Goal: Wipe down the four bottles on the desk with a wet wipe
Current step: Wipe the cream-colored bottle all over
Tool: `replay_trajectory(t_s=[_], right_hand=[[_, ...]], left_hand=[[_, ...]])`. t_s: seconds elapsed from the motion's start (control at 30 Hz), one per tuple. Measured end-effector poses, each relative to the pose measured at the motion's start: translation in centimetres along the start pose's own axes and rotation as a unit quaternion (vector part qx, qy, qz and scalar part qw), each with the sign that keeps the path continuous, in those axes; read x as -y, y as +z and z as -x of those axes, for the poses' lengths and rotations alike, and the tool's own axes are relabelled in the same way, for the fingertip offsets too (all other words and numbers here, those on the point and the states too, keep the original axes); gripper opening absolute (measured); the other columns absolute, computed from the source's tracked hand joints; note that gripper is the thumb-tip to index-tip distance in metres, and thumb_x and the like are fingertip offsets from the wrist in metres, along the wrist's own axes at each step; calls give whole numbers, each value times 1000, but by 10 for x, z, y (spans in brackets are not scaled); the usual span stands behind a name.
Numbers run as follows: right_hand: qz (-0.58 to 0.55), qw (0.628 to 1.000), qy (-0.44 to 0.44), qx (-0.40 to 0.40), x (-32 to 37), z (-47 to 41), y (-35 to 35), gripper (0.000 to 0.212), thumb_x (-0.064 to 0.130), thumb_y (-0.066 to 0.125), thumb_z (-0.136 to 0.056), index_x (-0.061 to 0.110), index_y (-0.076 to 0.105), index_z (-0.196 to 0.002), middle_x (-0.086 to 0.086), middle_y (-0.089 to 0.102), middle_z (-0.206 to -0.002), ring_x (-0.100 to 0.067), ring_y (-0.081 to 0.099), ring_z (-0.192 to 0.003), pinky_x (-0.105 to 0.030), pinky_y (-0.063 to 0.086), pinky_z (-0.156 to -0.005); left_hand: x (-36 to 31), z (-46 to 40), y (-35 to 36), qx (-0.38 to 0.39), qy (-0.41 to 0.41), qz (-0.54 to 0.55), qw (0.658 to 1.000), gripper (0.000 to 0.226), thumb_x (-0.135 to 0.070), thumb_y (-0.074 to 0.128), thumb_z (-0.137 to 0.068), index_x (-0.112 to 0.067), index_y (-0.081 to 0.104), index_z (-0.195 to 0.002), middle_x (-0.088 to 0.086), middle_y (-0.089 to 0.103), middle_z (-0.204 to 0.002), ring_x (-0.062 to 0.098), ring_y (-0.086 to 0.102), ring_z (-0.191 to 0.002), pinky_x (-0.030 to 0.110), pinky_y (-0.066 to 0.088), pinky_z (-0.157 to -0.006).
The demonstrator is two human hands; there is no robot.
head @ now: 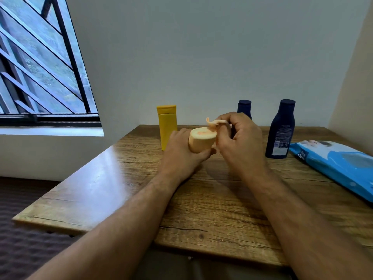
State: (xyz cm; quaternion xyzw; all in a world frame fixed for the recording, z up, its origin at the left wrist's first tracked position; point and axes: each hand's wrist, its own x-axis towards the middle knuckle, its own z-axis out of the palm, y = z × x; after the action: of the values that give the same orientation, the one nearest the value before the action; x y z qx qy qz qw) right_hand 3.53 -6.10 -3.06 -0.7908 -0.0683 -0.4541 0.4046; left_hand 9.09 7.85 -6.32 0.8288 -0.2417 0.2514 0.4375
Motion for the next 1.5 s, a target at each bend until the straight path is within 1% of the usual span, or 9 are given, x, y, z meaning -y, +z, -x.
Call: replay_trajectory(t_s=[0.2, 0.4, 0.5, 0.7, 0.9, 1.03, 1.1, 1.3, 1.5], right_hand=[[65, 997, -19, 41, 0, 1, 2, 20, 18, 61, -94, 18, 73, -109, 6, 63, -104, -1, 57, -92, -3, 43, -73], [128, 985, -77, 81, 8, 7, 3, 21, 19, 63, -91, 11, 74, -108, 2, 62, -89, -6, 55, -76, -5, 38, -64], [106, 982, -117, 101, 13, 9, 5, 20, 18, 65, -91, 12, 75, -108, 5, 58, -85, -5, 53, -72, -6, 38, -63], [115, 989, -88, 26, 6, 5, 5, 22, 15, 67, -89, 11, 75, -108, 1, 65, -92, 1, 50, -77, 4, 38, -71], [110, 978, -138, 113, 14, 12, 7, 20, 17, 68, -89, 13, 75, -107, 7, 57, -87, -4, 52, -74, -3, 35, -65], [113, 988, -96, 42, 8, 8, 6, 20, 16, 67, -90, 13, 75, -108, 10, 55, -87, -1, 49, -72, -1, 38, -64], [121, 990, -73, 24, 3, 5, 3, 21, 16, 68, -89, 12, 75, -108, 11, 54, -87, 2, 48, -68, 2, 39, -68], [108, 978, -134, 120, 7, 11, 1, 21, 16, 68, -89, 14, 75, -109, 5, 61, -91, -3, 54, -74, -1, 38, -64], [124, 988, -80, 50, -1, 2, 1, 21, 16, 68, -89, 13, 75, -109, 8, 61, -91, 1, 49, -74, 5, 37, -69]], left_hand=[[-3, -6, 3, 39, -39, 53, 997, 37, -19, 81, -78, -26, 65, -111, -12, 69, -94, -6, 61, -88, 7, 46, -64], [0, -16, 13, 21, -28, 66, 997, 14, -13, 74, -84, -27, 69, -84, -9, 71, -79, -1, 63, -72, 22, 50, -62], [2, -16, 13, 10, 23, 62, 998, 31, -4, 68, -85, -32, 60, -74, -12, 64, -70, -6, 58, -65, 17, 42, -58], [3, -12, 12, -1, 15, 191, 981, 21, -4, 78, -82, -19, 73, -96, -5, 74, -86, 1, 66, -78, 17, 51, -68], [7, -14, 13, 0, 40, 62, 997, 14, -2, 70, -86, -14, 66, -82, -10, 63, -73, -5, 57, -67, 17, 43, -57], [0, -12, 10, -10, 26, 103, 994, 34, -2, 74, -83, -35, 64, -80, -13, 66, -74, -5, 61, -70, 12, 45, -59], [-2, -9, 9, -20, 17, 138, 990, 40, -1, 78, -78, -38, 68, -89, -13, 71, -82, 3, 67, -80, 21, 53, -68], [2, -10, 8, 7, 28, 88, 996, 25, -4, 72, -85, -28, 66, -87, -13, 67, -79, -9, 61, -73, 6, 41, -61], [5, -13, 11, -15, 3, 154, 988, 30, -1, 78, -79, -21, 72, -100, -6, 75, -94, 9, 69, -89, 26, 55, -77]])
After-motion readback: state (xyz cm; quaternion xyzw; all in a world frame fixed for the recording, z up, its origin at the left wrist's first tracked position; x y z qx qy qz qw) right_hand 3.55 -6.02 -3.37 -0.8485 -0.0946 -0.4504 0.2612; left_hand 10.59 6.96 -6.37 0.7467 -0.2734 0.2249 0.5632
